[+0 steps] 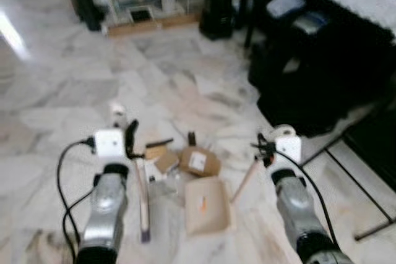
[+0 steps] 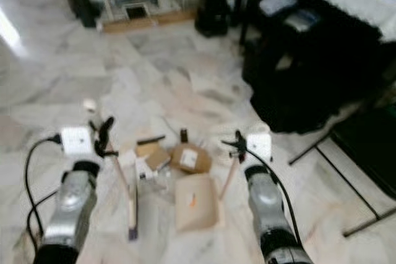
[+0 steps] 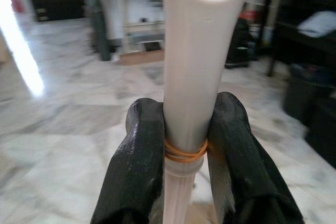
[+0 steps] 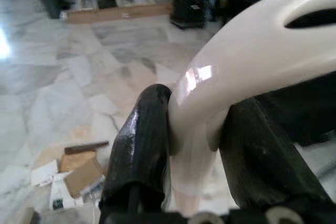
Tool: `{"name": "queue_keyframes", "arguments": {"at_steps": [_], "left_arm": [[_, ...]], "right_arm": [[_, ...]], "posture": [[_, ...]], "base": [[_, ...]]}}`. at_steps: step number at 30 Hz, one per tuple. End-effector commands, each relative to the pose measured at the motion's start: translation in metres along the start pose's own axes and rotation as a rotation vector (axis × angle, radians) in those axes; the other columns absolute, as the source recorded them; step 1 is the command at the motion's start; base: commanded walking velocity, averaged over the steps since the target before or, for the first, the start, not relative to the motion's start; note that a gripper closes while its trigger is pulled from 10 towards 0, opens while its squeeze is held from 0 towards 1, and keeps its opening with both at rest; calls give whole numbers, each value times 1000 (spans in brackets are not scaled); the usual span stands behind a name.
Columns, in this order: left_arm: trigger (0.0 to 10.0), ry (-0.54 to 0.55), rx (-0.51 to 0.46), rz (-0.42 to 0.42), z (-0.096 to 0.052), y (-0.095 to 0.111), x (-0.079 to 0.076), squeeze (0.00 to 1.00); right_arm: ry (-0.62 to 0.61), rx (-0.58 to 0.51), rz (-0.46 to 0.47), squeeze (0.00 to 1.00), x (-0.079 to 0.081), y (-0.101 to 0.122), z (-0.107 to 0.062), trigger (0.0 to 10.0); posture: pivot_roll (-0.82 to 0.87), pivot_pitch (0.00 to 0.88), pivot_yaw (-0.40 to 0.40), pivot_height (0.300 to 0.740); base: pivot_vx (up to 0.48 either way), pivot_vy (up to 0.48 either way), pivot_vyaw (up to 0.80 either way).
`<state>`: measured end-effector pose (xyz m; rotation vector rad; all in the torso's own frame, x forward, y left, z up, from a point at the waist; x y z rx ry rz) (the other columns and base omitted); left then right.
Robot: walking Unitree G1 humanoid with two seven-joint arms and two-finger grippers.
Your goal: Sweep floor
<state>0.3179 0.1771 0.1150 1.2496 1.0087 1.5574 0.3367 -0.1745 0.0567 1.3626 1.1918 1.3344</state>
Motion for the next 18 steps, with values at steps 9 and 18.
{"name": "queue_keyframes", "arguments": {"at_steps": [9, 18], "left_arm": [[10000, 51, -15, 13, 1, 2, 13, 0], [10000, 62, -16, 11, 1, 3, 15, 0]], "right_arm": [[67, -50, -13, 0, 14, 13, 6, 10000], [78, -50, -1, 0, 17, 13, 6, 10000]], "posture": [[36, 96, -48, 740], [36, 96, -48, 740]], "base": [[284, 0, 51], [336, 0, 436]]}}
Point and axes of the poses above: a point about 5 cm out from each wrist's last joint towards the gripper, its own z axis pointing out of the wrist towards the gripper, its own y axis along the axis of the wrist's last joint, x = y × z, the point moved 2 cm from there along z, pointing out of the wrist towards the gripper, and after that the axes turned 14 degrees about z, right-handed, at the moved point
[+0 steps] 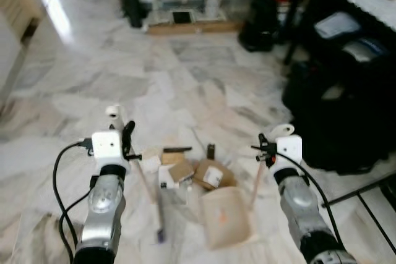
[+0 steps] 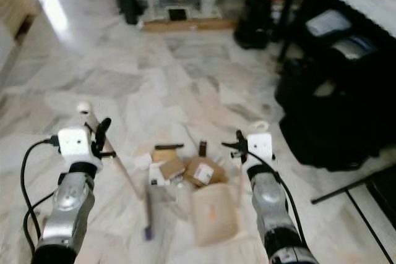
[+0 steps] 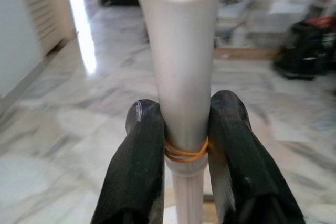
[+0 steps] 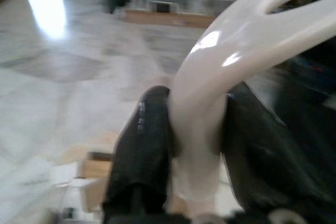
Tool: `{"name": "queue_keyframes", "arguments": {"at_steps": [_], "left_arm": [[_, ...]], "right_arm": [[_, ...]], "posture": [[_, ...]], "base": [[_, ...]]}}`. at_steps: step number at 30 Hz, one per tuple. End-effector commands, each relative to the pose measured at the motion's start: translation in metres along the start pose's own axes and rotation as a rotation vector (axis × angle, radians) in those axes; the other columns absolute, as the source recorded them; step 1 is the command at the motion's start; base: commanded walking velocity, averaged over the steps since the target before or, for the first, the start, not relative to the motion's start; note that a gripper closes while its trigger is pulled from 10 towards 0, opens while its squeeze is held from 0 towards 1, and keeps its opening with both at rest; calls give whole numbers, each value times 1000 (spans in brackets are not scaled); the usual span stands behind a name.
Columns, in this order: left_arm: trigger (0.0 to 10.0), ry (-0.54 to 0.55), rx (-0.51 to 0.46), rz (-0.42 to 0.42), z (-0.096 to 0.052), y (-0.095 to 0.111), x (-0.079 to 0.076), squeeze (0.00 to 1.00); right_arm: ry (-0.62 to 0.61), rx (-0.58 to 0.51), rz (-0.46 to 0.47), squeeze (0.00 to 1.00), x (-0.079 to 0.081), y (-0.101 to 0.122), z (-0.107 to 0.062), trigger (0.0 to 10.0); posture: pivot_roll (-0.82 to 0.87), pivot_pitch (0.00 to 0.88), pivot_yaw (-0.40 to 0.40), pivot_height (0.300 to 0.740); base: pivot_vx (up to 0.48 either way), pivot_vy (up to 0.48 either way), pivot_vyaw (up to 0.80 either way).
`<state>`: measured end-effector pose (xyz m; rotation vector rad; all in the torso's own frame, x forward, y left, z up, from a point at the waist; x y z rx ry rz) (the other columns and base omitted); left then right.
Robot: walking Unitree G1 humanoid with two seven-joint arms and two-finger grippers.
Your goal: Sweep floor
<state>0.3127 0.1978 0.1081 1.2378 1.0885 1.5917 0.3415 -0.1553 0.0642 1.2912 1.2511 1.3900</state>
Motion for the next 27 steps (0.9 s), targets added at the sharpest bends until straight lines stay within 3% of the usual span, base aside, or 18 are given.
{"name": "queue_keyframes", "arguments": {"at_steps": [1, 18, 27], "left_arm": [[10000, 0, -61, 9, 5, 15, -3, 0], [10000, -1, -68, 19, 5, 15, -3, 0], [10000, -17, -94, 54, 4, 18, -4, 0]], "right_arm": [[-8, -39, 22, 0, -4, 8, 1, 10000], [-55, -3, 6, 0, -11, 3, 0, 10000], [-72, 18, -2, 0, -14, 0, 0, 10000]], "posture": [[36, 96, -48, 740], [37, 90, -48, 740], [35, 86, -47, 740]], "base": [[356, 0, 0], [347, 0, 0], [0, 0, 0]]}}
Point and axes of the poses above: a point about 5 cm out from each wrist's last joint towards the gripper, its own z axis pointing out of the wrist towards the gripper, its own y axis along the axis of the wrist's last joint, x = y × z, the point moved 2 cm from there along z, pointing out of the wrist towards the gripper, and after that the axes turned 14 degrees about z, right-handed, at the moved point
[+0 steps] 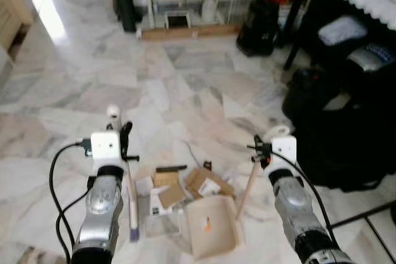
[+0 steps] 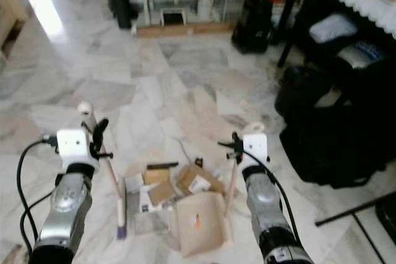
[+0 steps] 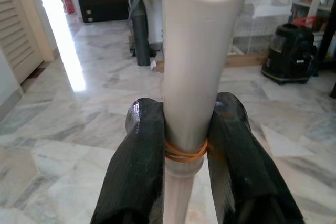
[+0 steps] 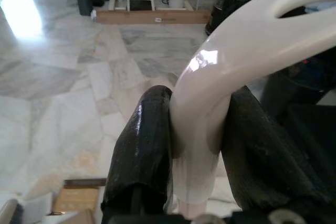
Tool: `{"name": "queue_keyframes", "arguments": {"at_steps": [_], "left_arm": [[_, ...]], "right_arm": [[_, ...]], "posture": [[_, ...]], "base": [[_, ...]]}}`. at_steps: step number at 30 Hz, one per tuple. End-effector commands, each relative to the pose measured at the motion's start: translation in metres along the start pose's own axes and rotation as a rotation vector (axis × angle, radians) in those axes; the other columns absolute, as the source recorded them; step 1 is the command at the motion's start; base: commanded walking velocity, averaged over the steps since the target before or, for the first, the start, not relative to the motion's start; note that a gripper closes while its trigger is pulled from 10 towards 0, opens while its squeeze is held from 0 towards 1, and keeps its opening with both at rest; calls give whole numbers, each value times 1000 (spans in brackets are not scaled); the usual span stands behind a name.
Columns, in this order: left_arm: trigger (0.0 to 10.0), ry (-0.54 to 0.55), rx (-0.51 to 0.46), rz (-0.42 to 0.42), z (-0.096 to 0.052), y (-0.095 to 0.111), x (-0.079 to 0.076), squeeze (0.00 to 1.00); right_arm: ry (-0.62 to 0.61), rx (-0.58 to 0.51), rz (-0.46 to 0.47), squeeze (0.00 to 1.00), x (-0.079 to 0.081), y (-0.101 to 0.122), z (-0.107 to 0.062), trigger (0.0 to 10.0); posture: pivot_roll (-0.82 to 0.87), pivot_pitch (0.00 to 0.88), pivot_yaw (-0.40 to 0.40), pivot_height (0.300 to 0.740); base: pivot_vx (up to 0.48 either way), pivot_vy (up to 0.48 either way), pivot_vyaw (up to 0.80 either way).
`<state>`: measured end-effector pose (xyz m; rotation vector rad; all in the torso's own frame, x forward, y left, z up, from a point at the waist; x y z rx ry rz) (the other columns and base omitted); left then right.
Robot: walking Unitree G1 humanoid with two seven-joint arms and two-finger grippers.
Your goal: Sweep floor
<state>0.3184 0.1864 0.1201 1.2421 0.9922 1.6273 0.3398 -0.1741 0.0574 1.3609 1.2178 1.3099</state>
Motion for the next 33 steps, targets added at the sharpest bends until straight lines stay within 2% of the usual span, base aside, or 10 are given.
{"name": "queue_keyframes", "arguments": {"at_steps": [1, 9, 17, 24, 33], "left_arm": [[10000, 8, -29, 14, -2, 3, 5, 0], [10000, 5, -31, 89, -4, 2, 9, 0], [10000, -53, -28, 226, -4, -3, 10, 0], [10000, -131, 2, 248, -5, -11, 2, 0], [10000, -214, 46, 233, -8, -22, -9, 0]], "right_arm": [[12, -12, -9, 0, 5, 4, 3, 10000], [-11, 31, -14, 0, 2, -4, 1, 10000], [-41, 78, -23, 0, -2, -13, -2, 10000], [-87, 138, -23, 0, -7, -22, -3, 10000], [-101, 165, 3, 0, -7, -27, -3, 10000]], "posture": [[35, 86, -47, 740], [35, 87, -46, 740], [38, 97, -46, 740], [38, 106, -44, 740], [37, 111, -43, 740]], "base": [[0, 0, 0], [0, 0, 0], [0, 0, 0], [0, 0, 0], [0, 0, 0]]}}
Point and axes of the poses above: a point about 5 cm out from each wrist's last joint towards the gripper, its own z axis pointing out of the wrist towards the gripper, its own y axis along the axis of the wrist's last joint, x = y × z, the point moved 2 cm from there along z, pointing out of the wrist towards the gripper, and after that the axes turned 14 degrees about z, right-handed, at the moved point
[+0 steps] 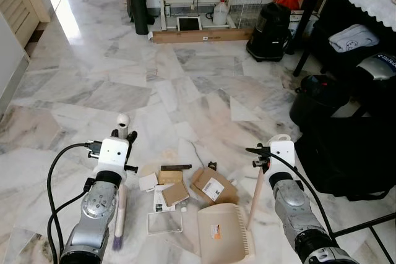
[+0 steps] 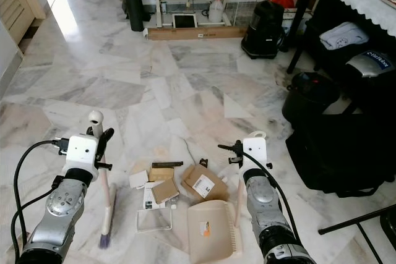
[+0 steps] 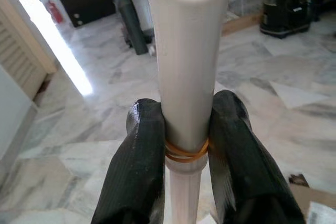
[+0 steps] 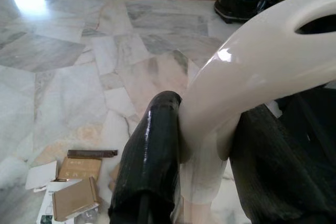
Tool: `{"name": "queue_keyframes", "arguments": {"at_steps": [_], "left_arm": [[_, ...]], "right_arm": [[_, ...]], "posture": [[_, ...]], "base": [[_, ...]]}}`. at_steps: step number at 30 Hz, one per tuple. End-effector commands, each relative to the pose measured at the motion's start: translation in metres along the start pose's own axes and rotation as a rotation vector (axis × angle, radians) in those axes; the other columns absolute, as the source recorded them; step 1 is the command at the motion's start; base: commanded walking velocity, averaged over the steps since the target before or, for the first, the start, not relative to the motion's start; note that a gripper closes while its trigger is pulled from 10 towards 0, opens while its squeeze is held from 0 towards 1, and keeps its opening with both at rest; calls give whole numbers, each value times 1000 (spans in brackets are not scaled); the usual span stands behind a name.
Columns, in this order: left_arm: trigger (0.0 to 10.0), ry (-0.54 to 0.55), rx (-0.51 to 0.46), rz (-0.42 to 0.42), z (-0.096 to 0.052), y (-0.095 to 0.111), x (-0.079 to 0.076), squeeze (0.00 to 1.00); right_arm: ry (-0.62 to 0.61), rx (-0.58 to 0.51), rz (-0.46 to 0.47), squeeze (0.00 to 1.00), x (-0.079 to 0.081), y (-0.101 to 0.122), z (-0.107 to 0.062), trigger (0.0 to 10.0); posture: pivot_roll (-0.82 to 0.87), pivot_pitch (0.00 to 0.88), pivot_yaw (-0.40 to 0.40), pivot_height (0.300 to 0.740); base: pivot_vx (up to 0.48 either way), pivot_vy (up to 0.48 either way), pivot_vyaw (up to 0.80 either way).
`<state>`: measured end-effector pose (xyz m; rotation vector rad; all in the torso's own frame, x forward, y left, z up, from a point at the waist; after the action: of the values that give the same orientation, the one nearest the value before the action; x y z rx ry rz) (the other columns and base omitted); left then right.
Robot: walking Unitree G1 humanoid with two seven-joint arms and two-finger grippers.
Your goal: Sweep floor
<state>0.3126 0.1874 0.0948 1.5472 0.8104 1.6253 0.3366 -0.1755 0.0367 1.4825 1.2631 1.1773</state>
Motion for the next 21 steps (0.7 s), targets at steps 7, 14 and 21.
{"name": "queue_keyframes", "arguments": {"at_steps": [7, 14, 21], "left_arm": [[10000, -49, -5, 3, 2, 0, -4, 0], [10000, -51, -8, -1, 2, 1, -6, 0], [10000, -56, -13, -5, 2, 1, -7, 0]], "right_arm": [[0, -33, 43, 0, 1, 9, 4, 10000], [7, -36, 50, 0, 3, 10, 5, 10000], [24, -43, 62, 0, 6, 11, 5, 10000]], "posture": [[36, 111, -43, 740], [37, 109, -45, 740], [38, 107, -45, 740]], "base": [[0, 0, 0], [0, 0, 0], [0, 0, 0]]}}
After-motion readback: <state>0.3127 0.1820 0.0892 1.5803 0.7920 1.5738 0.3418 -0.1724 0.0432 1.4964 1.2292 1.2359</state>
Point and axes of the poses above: a point about 5 cm out from each wrist's last joint towards the gripper, its own z axis pointing out of the wrist towards the gripper, its own y axis along the axis of the wrist's last joint, x = y × z, the point moved 2 cm from there along z, pointing out of the wrist towards the gripper, and after that the axes turned 14 degrees about z, right-handed, at the moved point
